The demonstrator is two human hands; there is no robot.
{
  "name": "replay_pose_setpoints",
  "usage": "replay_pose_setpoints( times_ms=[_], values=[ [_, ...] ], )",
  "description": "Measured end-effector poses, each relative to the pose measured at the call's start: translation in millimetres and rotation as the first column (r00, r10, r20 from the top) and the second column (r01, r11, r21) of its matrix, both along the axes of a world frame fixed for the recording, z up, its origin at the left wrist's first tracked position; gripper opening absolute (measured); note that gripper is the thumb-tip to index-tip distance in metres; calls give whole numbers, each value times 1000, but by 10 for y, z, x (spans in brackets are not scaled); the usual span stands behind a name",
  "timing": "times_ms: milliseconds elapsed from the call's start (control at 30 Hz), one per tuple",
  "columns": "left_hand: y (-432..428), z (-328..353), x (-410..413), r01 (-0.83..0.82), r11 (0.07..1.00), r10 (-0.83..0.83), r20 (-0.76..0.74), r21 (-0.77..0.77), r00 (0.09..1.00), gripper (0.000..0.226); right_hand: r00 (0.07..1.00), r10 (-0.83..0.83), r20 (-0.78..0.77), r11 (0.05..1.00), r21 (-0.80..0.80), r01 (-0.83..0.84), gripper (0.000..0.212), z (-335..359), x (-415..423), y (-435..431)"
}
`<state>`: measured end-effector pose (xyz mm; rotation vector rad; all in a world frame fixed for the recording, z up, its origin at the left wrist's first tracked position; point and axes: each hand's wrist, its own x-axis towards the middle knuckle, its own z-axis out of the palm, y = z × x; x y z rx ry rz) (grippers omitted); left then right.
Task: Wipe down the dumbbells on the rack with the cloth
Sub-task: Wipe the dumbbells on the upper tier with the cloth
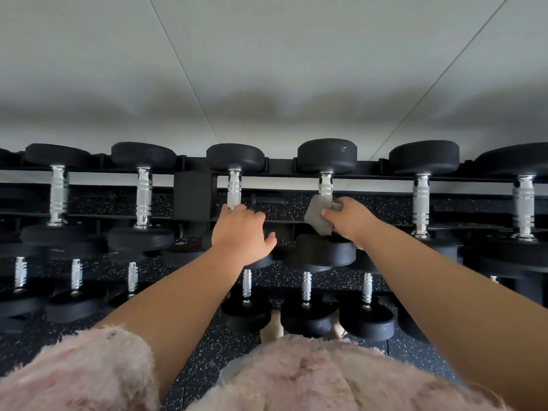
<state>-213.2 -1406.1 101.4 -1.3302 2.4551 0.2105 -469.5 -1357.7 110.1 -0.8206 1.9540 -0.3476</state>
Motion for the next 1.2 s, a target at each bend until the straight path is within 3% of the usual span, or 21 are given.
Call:
replay_pose_setpoints(
  times_ms=[100, 200, 267, 367, 467, 567, 733, 867, 1000, 1067, 1200],
  values=[
    [-5, -2, 1, -3, 1000, 3, -6, 10, 1000, 54, 962, -261, 75, 960, -85, 267, 61, 33, -31, -255],
    [-2, -9, 6, -1, 1000, 1, -1, 17, 1000, 54, 917, -360, 171, 901, -193, 389, 56, 29, -64, -358],
    [2, -13, 15, -4, 1000, 4, -1, 18, 1000, 53, 945, -286, 159, 935, -168, 311, 51, 45, -38, -273],
    [7, -7, 11, -5, 1000, 5, -1, 5, 1000, 53, 999, -21, 29, 998, -62, 22, 46, 21, -13, 3],
    [6, -9, 7, -6, 1000, 6, -6, 4, 1000, 52, 982, 158, -106, 987, 15, -158, 47, -57, 12, 116],
    [9, -18, 6, -9, 1000, 9, -10, 0, 1000, 51, 976, 124, -181, 992, 23, -122, 49, 29, 39, -118],
    [8, -20, 3, -12, 1000, 12, -11, -7, 1000, 49, 977, -163, -139, 981, -131, 145, 46, 168, 43, -481],
    [7, -15, -5, -15, 1000, 15, -9, -2, 1000, 50, 994, -82, -72, 990, -117, 73, 51, 77, 170, -132],
    [9, -21, 3, -14, 1000, 14, 8, -1, 1000, 52, 973, 140, -185, 989, -17, -145, 54, 31, 171, 162],
    [7, -22, -1, -7, 1000, 7, 12, -12, 1000, 53, 970, 152, -190, 987, -13, -158, 54, 83, 159, 90],
    [0, -32, -6, -4, 1000, 5, 19, -11, 1000, 52, 983, -158, -95, 975, -174, 139, 44, 214, 68, -272]
  ],
)
